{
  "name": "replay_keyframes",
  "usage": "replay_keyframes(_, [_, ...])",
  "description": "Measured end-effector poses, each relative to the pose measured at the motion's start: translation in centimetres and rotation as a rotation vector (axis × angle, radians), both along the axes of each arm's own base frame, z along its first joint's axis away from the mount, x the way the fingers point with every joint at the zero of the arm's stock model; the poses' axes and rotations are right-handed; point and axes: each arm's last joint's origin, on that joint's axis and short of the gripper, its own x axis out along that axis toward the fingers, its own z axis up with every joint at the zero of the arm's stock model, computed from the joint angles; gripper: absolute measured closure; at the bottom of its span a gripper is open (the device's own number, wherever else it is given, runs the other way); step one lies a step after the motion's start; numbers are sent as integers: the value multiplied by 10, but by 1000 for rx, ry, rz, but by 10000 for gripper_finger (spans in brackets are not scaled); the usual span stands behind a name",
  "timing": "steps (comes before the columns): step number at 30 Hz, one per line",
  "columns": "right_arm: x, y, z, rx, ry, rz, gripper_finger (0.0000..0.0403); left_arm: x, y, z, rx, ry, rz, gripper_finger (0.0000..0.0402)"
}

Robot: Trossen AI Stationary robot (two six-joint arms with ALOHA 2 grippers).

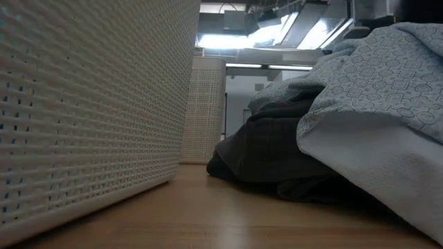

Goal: Sort clothes
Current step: Put the blue polo shirt into the bottom laundry organizer

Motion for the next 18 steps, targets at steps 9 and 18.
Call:
replay_keyframes(9, [30,-25,-13,7,43,73,153,0,0,0,1,1,0,396])
replay_keyframes(18, [30,-40,-39,-1,153,45,180,0,0,0,-1,1,0,396])
